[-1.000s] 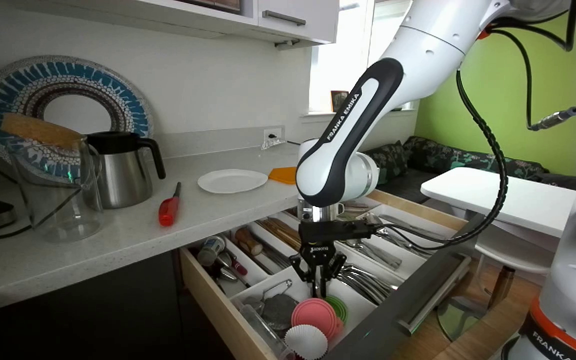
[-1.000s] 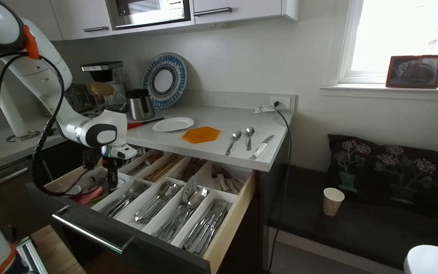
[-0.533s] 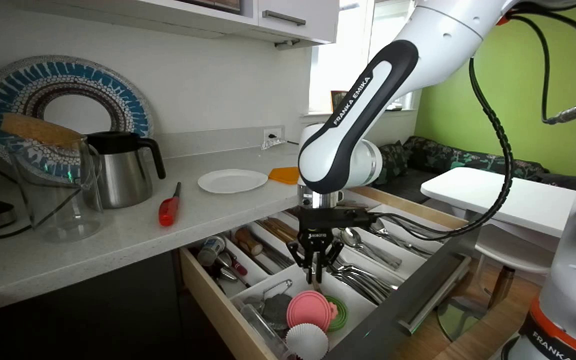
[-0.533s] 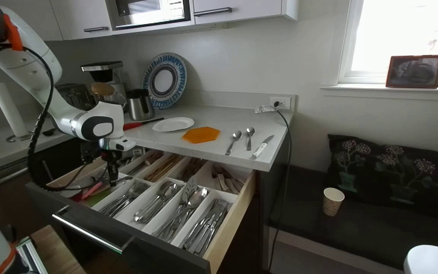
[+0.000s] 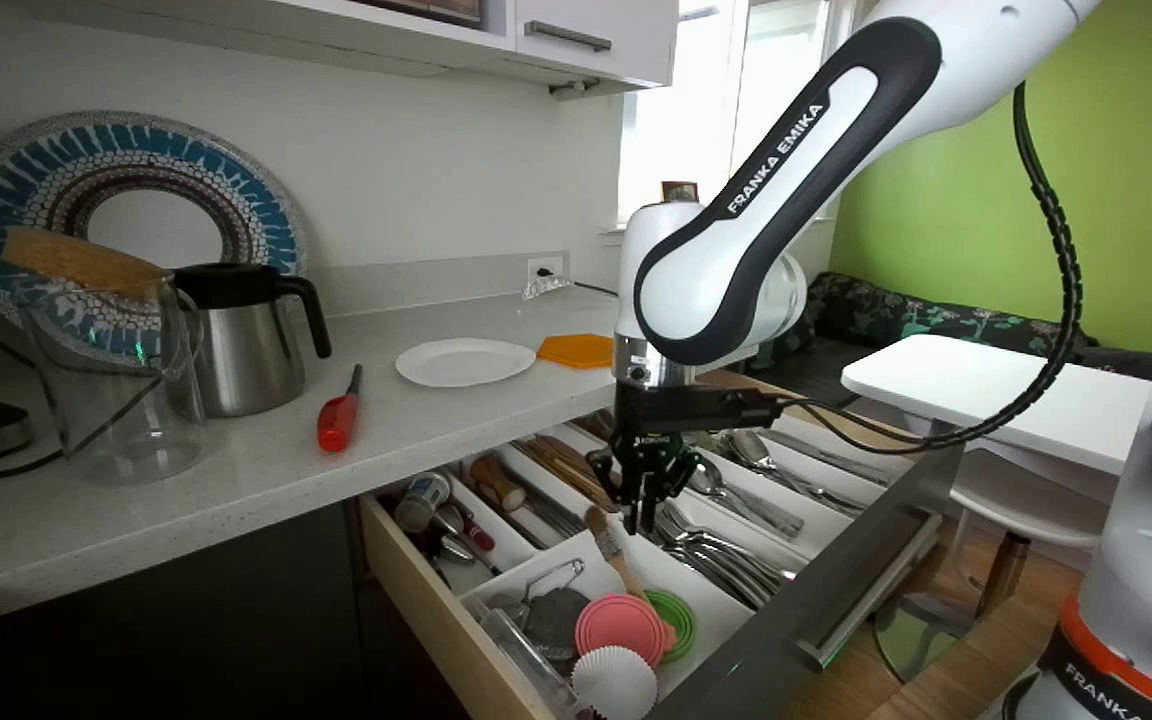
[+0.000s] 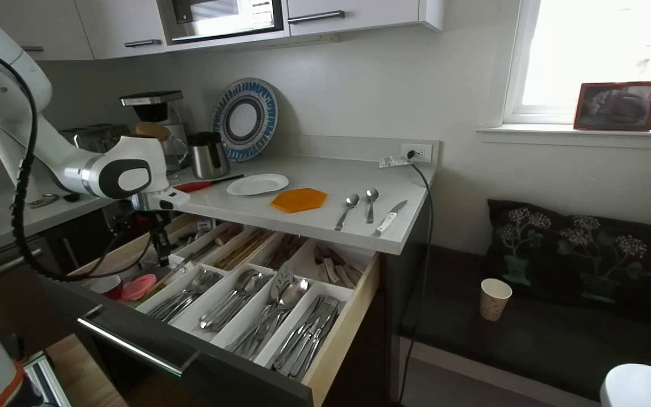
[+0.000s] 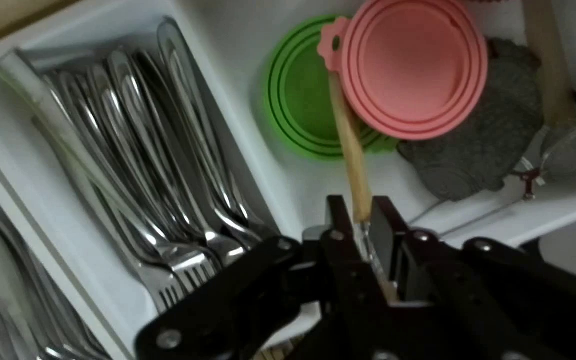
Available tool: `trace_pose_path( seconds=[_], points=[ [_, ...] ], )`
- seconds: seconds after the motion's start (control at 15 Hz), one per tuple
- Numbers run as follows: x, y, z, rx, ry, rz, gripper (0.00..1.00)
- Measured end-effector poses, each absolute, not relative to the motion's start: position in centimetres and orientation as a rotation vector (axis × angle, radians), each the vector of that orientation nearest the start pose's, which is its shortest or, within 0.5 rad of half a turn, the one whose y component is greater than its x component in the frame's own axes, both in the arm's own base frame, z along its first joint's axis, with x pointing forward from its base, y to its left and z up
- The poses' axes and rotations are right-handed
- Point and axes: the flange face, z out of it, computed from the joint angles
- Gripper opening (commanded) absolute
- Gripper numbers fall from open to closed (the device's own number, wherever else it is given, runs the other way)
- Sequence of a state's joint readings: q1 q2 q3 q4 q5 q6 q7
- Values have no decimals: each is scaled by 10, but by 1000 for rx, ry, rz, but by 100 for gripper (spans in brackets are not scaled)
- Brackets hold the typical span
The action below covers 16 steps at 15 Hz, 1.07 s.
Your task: Remove the kitchen brush from the drawer and put it on the yellow trivet
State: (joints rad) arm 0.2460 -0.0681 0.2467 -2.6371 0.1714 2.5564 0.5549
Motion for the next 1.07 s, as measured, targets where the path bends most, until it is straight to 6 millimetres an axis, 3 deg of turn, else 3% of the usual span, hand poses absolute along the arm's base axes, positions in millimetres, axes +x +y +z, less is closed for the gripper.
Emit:
trace_pose_path(
  seconds=[0.33, 0.4, 0.53, 0.93, 1.07],
  points=[
    [389, 199, 314, -3050, 241, -180, 5],
    [389, 199, 317, -3050, 235, -190, 45],
    [386, 202, 315, -3059, 223, -173, 51],
    [366, 209, 278, -3122, 275, 19, 97],
    [363, 210, 263, -3132, 291, 72, 100]
  ],
)
